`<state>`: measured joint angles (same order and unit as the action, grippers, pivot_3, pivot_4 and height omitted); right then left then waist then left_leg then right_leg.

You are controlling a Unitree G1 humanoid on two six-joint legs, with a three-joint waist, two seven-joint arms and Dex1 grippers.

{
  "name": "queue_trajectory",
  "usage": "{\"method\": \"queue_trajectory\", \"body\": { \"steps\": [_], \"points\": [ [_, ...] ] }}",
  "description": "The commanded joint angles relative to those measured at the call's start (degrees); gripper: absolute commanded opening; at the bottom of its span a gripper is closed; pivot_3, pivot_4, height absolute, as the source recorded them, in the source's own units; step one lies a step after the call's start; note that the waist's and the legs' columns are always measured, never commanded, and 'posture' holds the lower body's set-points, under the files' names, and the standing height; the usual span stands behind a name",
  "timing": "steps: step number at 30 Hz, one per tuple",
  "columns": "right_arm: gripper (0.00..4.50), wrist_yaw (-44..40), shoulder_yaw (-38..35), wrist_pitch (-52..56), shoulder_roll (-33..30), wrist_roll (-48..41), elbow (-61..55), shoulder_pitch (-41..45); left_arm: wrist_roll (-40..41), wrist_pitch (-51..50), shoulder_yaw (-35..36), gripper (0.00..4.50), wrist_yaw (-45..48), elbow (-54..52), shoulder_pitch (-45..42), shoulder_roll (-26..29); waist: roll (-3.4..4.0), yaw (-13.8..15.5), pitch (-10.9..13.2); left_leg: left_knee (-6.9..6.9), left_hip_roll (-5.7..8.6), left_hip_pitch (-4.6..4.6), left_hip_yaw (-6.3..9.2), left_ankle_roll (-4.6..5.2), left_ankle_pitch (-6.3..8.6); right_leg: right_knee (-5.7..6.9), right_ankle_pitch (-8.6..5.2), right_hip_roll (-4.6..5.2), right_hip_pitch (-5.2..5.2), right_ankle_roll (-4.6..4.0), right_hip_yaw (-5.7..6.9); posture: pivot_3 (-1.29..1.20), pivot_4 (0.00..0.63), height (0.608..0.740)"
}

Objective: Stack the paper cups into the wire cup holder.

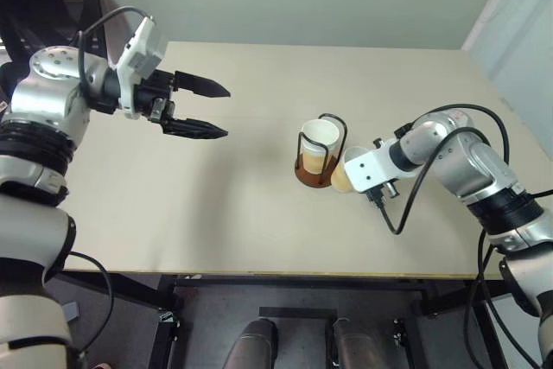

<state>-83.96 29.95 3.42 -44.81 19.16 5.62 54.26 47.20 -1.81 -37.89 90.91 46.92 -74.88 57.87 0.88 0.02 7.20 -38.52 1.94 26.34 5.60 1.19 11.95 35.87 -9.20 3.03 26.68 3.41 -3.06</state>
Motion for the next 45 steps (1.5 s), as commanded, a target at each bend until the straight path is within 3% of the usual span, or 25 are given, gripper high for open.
{"method": "queue_trajectory", "body": {
  "steps": [1, 13, 19, 25, 30, 39, 45],
  "points": [
    [0.02, -1.2, -4.6, 1.6, -2.2, -2.3, -2.8, 1.2, 0.2, 0.4, 2.0, 4.50, 1.6, -0.2, -1.3, 0.3, 0.00, 0.0, 0.0, 0.00, 0.00, 0.01, 0.00, 0.00, 0.00, -0.01, 0.00, 0.00, 0.00, 0.00, 0.00, 0.00, 0.150, 0.740],
    [0.02, -3.8, -9.9, 6.3, -8.5, -5.1, -8.1, 3.0, -0.8, 1.3, 1.8, 4.50, 1.6, 2.1, -2.6, -1.9, 0.00, 0.0, 0.0, 0.04, 0.00, 0.00, 0.00, -0.04, -0.02, -0.01, 0.00, 0.00, 0.00, 0.00, 0.00, 0.00, 0.150, 0.740],
    [0.02, -3.2, -13.1, 6.2, -13.0, -4.3, -4.5, 12.0, -1.2, 1.6, 1.9, 4.50, 1.6, 3.0, -3.1, -2.8, 0.03, 0.0, 0.0, 0.11, 0.02, 0.04, 0.00, -0.04, -0.02, -0.04, -0.01, 0.01, 0.05, 0.00, -0.01, 0.00, 0.150, 0.740],
    [0.02, -1.6, -13.4, 7.4, -9.8, -5.0, -1.7, 19.7, -1.3, 1.7, 1.9, 4.50, 1.6, 3.3, -3.3, -3.4, 0.01, -0.1, 0.0, 0.24, -0.01, -0.05, 0.00, -0.04, -0.02, -0.04, -0.04, -0.03, 0.06, -0.05, 0.00, 0.00, 0.150, 0.740],
    [0.02, -2.2, -12.9, 9.3, -5.4, -8.0, -3.8, 18.9, -1.3, 1.7, 1.8, 4.50, 1.6, 3.3, -3.3, -3.6, 0.02, -0.2, 0.0, 0.27, -0.03, -0.01, 0.01, -0.06, -0.04, -0.04, -0.05, -0.03, 0.11, -0.05, -0.02, 0.00, 0.150, 0.740],
    [0.02, -0.1, -8.5, 4.4, 3.3, -6.4, 3.6, 22.5, -0.8, 1.4, 1.7, 4.50, 1.6, 2.3, -2.8, -2.9, 0.02, -0.1, 0.0, 0.27, -0.01, 0.08, 0.05, -0.11, -0.07, -0.03, -0.07, 0.00, 0.19, -0.08, 0.01, 0.00, 0.150, 0.740],
    [0.02, 0.1, -7.3, 1.7, 5.0, -5.7, 6.1, 22.3, -0.5, 1.1, 1.9, 4.50, 1.6, 1.5, -2.2, -2.2, 0.02, 0.1, 0.0, 0.28, 0.04, 0.12, 0.06, -0.15, -0.09, -0.02, -0.08, 0.01, 0.23, -0.11, 0.08, 0.00, 0.150, 0.740]
  ]
}}
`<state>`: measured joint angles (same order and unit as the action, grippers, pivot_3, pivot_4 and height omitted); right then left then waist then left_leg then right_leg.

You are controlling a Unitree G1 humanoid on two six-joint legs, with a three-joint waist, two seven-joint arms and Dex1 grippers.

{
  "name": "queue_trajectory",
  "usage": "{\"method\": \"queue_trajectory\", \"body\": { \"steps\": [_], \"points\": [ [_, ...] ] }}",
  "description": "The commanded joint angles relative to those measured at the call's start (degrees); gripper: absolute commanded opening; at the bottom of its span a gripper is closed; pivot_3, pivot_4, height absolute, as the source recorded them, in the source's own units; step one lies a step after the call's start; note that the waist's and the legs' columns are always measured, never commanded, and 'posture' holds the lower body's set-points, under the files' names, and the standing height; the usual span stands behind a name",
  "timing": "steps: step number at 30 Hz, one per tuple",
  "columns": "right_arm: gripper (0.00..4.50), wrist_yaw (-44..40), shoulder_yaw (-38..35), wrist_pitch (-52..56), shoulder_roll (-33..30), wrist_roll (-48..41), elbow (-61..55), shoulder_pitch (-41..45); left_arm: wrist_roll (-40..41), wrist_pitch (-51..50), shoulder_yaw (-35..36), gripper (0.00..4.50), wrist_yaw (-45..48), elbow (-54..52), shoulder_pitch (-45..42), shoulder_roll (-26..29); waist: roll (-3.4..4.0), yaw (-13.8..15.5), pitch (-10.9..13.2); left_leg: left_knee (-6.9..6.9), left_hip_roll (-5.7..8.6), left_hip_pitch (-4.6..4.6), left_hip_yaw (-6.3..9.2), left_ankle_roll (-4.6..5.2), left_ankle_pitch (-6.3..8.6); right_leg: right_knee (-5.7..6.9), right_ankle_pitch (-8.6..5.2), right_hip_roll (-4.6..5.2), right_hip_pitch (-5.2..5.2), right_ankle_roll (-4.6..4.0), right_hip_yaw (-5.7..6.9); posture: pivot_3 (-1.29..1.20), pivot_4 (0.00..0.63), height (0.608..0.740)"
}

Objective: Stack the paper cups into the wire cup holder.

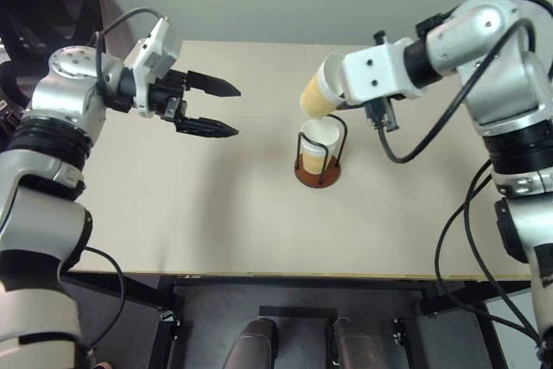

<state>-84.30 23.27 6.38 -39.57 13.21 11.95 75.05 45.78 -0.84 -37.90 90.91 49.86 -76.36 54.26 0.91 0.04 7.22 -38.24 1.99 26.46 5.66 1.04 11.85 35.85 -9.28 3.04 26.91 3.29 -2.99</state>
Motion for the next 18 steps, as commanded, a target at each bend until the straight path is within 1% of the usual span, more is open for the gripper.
{"method": "queue_trajectory", "body": {
  "steps": [1, 6, 7, 18],
  "points": [
    [0.02, 0.2, -0.5, -1.3, -0.2, 0.3, -0.4, 1.2, 1.0, 0.1, 2.0, 4.50, 1.6, -1.5, -0.7, 1.5, 0.00, 0.1, 0.0, -0.02, -0.03, 0.02, 0.03, -0.08, -0.05, -0.01, 0.00, 0.05, 0.00, 0.01, -0.02, 0.00, 0.150, 0.740],
    [0.02, -0.3, 0.1, -2.3, -1.0, 1.0, -0.9, -0.7, 1.3, -0.1, 2.1, 4.50, 1.6, -2.0, -0.2, 2.0, -0.01, 0.0, 0.0, 0.02, -0.02, 0.02, 0.00, -0.23, -0.12, -0.02, -0.01, 0.04, 0.00, -0.02, -0.01, 0.00, 0.150, 0.740],
    [0.02, -0.5, 0.1, -2.2, -1.2, 1.1, -1.2, -0.9, 1.3, -0.1, 2.1, 4.50, 1.6, -2.0, -0.1, 2.0, 0.00, 0.0, 0.0, 0.01, -0.03, 0.03, 0.03, -0.43, -0.23, -0.01, -0.01, 0.06, 0.00, -0.02, -0.01, 0.00, 0.150, 0.740],
    [0.02, -1.9, 0.4, -0.4, -1.9, 1.7, -6.4, -4.9, 1.3, -0.2, 2.0, 4.50, 1.6, -2.1, -0.6, 1.9, 0.00, -0.1, 0.0, 0.00, -0.02, 0.04, 0.00, -0.40, -0.21, 0.01, 0.00, 0.05, 0.01, 0.00, 0.00, 0.00, 0.150, 0.740]
  ]
}}
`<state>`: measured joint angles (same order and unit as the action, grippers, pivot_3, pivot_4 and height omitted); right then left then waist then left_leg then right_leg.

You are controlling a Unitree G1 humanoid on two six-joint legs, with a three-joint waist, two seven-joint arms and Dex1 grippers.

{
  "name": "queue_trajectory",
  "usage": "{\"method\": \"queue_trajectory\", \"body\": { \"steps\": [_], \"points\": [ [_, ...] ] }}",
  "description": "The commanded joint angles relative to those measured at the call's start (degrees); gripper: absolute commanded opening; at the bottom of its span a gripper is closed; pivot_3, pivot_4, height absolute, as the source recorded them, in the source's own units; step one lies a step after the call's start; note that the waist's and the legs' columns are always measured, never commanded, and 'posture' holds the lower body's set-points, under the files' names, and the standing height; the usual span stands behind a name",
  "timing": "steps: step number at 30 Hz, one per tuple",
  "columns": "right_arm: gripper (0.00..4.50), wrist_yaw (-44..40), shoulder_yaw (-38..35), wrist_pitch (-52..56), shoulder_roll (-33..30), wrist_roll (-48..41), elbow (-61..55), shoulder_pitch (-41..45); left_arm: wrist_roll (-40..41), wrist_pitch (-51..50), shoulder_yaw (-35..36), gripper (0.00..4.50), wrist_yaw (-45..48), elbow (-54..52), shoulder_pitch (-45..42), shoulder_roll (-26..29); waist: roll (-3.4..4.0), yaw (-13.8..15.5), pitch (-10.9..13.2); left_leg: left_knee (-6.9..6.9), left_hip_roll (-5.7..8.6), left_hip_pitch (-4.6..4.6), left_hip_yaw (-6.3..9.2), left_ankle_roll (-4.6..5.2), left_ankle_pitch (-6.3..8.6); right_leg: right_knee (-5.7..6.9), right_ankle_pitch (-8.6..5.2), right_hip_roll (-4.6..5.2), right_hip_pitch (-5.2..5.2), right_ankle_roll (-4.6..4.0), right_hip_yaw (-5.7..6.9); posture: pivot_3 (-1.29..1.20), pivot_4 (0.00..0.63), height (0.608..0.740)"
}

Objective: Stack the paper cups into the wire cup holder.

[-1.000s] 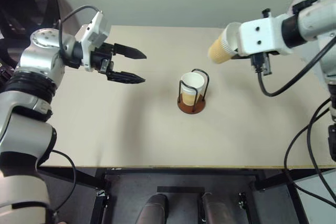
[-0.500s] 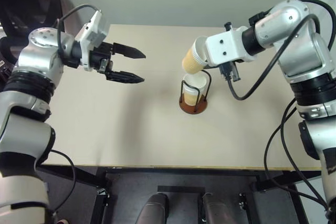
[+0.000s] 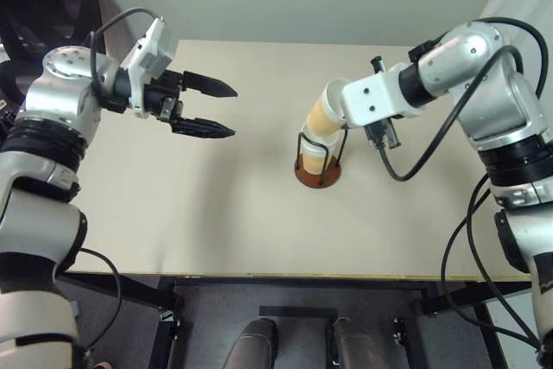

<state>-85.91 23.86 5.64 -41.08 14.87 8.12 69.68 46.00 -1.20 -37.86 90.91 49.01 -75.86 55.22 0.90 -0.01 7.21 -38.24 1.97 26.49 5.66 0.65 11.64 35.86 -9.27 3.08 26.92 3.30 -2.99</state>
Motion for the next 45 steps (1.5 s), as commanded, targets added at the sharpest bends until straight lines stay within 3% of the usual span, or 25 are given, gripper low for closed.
{"method": "queue_trajectory", "body": {
  "steps": [1, 21, 24, 29, 34, 37, 45],
  "points": [
    [0.02, -0.3, -0.1, 0.4, -0.4, 0.2, -2.8, 0.3, 1.1, 0.1, 2.0, 4.50, 1.6, -1.3, -1.0, 1.0, 0.00, 0.0, 0.0, 0.00, 0.01, 0.00, -0.03, 0.00, 0.00, 0.01, 0.00, -0.03, 0.00, 0.00, 0.01, 0.00, 0.150, 0.740],
    [0.02, 3.2, 2.4, -9.0, 2.2, 5.6, 5.2, 1.9, 1.4, -0.6, 2.5, 4.50, 1.6, -2.7, -0.2, 1.7, 0.00, 0.0, 0.0, -0.01, 0.00, -0.03, 0.01, 0.07, 0.04, 0.02, 0.03, -0.02, -0.01, 0.00, 0.01, 0.00, 0.150, 0.740],
    [0.86, 2.9, 0.9, -6.0, 3.7, 3.6, 5.2, 2.4, 1.3, -0.6, 2.8, 4.50, 1.6, -2.7, -0.2, 1.7, 0.00, -0.1, 0.0, 0.00, -0.01, -0.04, 0.00, 0.07, 0.04, 0.03, 0.03, -0.03, -0.01, 0.00, 0.02, 0.00, 0.150, 0.740],
    [2.61, 1.8, -2.3, 1.9, 5.2, -1.0, 4.3, 4.1, 1.3, -0.7, 3.0, 4.50, 1.6, -2.7, -0.1, 1.4, 0.00, -0.1, 0.0, 0.01, -0.01, -0.02, 0.01, 0.05, 0.03, 0.03, 0.03, -0.05, 0.02, -0.01, 0.01, 0.00, 0.150, 0.740],
    [4.33, 1.7, -9.5, 19.5, 7.5, -11.4, -0.8, 5.8, 1.2, -1.2, 4.2, 4.50, 1.6, -1.9, 0.0, 0.8, 0.00, 0.0, 0.0, 0.01, 0.03, 0.00, 0.04, -0.07, -0.03, 0.01, 0.00, -0.01, 0.00, -0.06, 0.02, 0.00, 0.150, 0.740],
    [4.33, 5.2, -15.5, 30.1, 6.9, -16.5, -3.2, 5.5, 0.5, -4.5, 7.6, 4.50, 1.6, 1.0, -0.5, -1.1, 0.00, 0.2, 0.0, 0.05, 0.04, 0.03, 0.04, -0.17, -0.09, 0.01, -0.03, -0.01, 0.04, -0.10, 0.02, 0.00, 0.150, 0.740],
    [4.33, 19.7, -29.7, 46.4, 1.3, -22.3, -9.1, -5.4, -6.5, -8.4, 18.7, 4.50, 1.6, 6.7, 2.0, -5.8, -0.02, 0.6, 0.0, -0.02, 0.20, -0.01, 0.08, -0.20, -0.12, 0.04, -0.03, 0.12, -0.06, -0.08, -0.01, 0.00, 0.150, 0.740]
  ]
}}
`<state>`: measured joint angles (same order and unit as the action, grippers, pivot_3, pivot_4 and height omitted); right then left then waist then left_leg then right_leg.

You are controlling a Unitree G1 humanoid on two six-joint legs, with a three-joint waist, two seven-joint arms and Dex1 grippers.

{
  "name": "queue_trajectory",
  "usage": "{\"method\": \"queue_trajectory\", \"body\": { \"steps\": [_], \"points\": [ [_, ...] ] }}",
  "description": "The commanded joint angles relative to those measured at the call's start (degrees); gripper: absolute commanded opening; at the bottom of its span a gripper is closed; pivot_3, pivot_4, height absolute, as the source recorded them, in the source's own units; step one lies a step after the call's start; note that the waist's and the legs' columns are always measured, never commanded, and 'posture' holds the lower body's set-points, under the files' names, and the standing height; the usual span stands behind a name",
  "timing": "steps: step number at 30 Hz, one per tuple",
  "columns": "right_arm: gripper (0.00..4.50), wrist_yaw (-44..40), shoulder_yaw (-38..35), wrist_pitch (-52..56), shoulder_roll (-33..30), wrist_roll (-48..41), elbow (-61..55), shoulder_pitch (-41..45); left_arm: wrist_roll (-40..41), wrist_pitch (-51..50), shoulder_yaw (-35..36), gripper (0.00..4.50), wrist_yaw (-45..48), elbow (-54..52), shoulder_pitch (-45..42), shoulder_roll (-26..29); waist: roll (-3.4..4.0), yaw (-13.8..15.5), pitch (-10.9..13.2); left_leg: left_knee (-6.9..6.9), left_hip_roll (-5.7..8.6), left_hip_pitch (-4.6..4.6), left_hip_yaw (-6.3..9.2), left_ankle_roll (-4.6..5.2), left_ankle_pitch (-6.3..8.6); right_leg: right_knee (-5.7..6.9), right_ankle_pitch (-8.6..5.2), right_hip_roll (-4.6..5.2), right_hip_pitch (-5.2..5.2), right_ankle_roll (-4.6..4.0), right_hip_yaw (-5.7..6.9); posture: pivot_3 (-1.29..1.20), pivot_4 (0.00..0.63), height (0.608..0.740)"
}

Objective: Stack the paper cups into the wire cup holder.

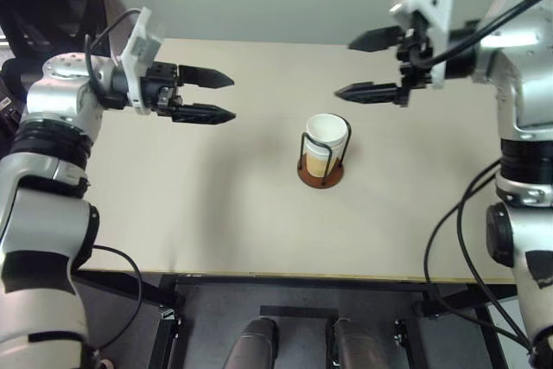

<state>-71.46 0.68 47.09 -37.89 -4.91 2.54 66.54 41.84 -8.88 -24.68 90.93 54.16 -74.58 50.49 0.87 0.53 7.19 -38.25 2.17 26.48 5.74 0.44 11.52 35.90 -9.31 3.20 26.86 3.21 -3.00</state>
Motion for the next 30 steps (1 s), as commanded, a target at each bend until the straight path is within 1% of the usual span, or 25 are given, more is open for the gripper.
{"method": "queue_trajectory", "body": {
  "steps": [1, 2, 4, 8, 10, 11, 13, 14, 17, 21, 28, 30],
  "points": [
    [4.33, 6.5, -8.0, 6.0, -2.5, -3.3, -4.8, -4.7, -3.3, -1.2, 7.1, 4.50, 1.2, 2.4, 1.1, -1.9, 0.01, 0.0, 0.0, 0.02, 0.02, -0.02, -0.07, 0.01, -0.01, -0.01, 0.02, -0.02, 0.00, 0.03, -0.01, 0.00, 0.150, 0.740],
    [4.33, 7.2, -9.2, 6.1, -3.4, -3.9, -6.4, -8.4, -3.6, -2.9, 8.9, 4.50, 0.6, 3.0, 1.6, -2.7, 0.01, 0.0, 0.0, 0.01, 0.03, -0.03, -0.10, 0.02, -0.02, 0.01, 0.05, -0.03, 0.01, 0.12, -0.01, 0.00, 0.150, 0.740],
    [4.33, 9.8, -11.5, 7.1, -2.5, -6.0, -9.0, -14.3, -4.1, -4.2, 13.0, 4.50, -2.4, 4.4, 2.8, -5.4, -0.06, 0.1, 0.0, 0.04, 0.01, -0.08, -0.08, 0.02, -0.07, 0.00, 0.08, -0.04, -0.06, 0.26, -0.01, 0.00, 0.150, 0.740],
    [4.33, 14.7, -11.3, 5.1, -1.7, -7.1, -9.1, -17.9, -8.8, -2.9, 16.6, 4.50, -3.0, 4.0, 4.5, -8.1, 0.07, -0.5, 0.0, -0.02, 0.01, -0.20, -0.26, 0.14, -0.15, -0.01, 0.45, -0.04, -0.12, 0.93, -0.15, 0.00, 0.150, 0.740],
    [4.33, 16.8, -11.7, 3.9, -1.9, -7.2, -8.2, -18.9, -10.6, -2.7, 18.0, 4.50, -2.9, 4.2, 4.5, -8.9, 0.06, -0.6, 0.0, 0.00, 0.03, -0.20, -0.34, 0.32, -0.22, -0.02, 0.49, -0.05, -0.10, 1.00, -0.23, 0.00, 0.150, 0.740],
    [4.33, 18.1, -13.1, 1.3, -2.3, -6.8, -7.9, -21.0, -11.5, -1.6, 18.9, 4.50, -4.0, 4.8, 4.2, -9.6, 0.03, -0.7, 0.0, -0.01, -0.01, -0.21, -0.31, 0.40, -0.20, -0.02, 0.52, -0.02, -0.11, 1.02, -0.26, 0.00, 0.150, 0.740],
    [4.33, 20.0, -14.4, -1.8, -3.0, -6.6, -8.0, -23.7, -13.1, -0.5, 20.6, 4.50, -5.1, 5.8, 3.7, -10.3, 0.02, -0.6, 0.0, -0.01, 0.02, -0.26, -0.21, 0.68, -0.14, -0.03, 0.49, -0.06, -0.20, 0.91, -0.21, 0.00, 0.150, 0.740],
    [4.33, 20.6, -15.0, -1.5, -3.5, -7.0, -8.6, -25.0, -14.0, 0.0, 21.2, 4.50, -5.4, 6.2, 3.4, -10.3, 0.03, -0.6, 0.0, -0.01, 0.01, -0.27, -0.20, 0.73, -0.13, -0.04, 0.47, -0.05, -0.22, 0.83, -0.23, 0.00, 0.150, 0.740],
    [4.33, 22.4, -15.4, 0.3, -4.1, -8.8, -10.8, -26.2, -16.2, 1.2, 23.4, 4.50, -6.6, 8.1, 1.9, -10.3, 0.04, -0.5, 0.0, 0.00, 0.06, -0.32, -0.22, 0.79, -0.19, -0.02, 0.46, -0.03, -0.27, 0.68, -0.27, 0.00, 0.150, 0.740],
    [4.33, 23.6, -14.9, 0.2, -5.4, -9.8, -12.0, -27.2, -18.6, 1.5, 25.5, 4.50, -7.1, 9.3, 0.5, -10.1, 0.01, -0.5, 0.0, -0.01, 0.09, -0.31, -0.22, 0.82, -0.35, -0.05, 0.59, -0.05, -0.29, 0.65, -0.29, 0.00, 0.150, 0.740],
    [4.33, 25.8, -14.4, 0.2, -5.4, -11.6, -13.2, -29.2, -21.5, -0.2, 27.6, 4.50, -6.1, 8.1, 1.9, -8.4, 0.00, -0.4, 0.0, 0.02, 0.11, -0.38, -0.18, 0.82, -0.36, -0.08, 0.59, -0.08, -0.35, 0.65, -0.31, 0.00, 0.150, 0.740],
    [4.33, 26.9, -15.1, 0.0, -5.2, -12.3, -13.6, -29.8, -22.1, -1.0, 28.0, 4.50, -6.7, 7.7, 2.0, -8.6, 0.01, -0.5, 0.0, 0.08, 0.11, -0.37, -0.21, 0.82, -0.36, -0.09, 0.57, -0.10, -0.33, 0.64, -0.29, 0.00, 0.150, 0.740]
  ]
}}
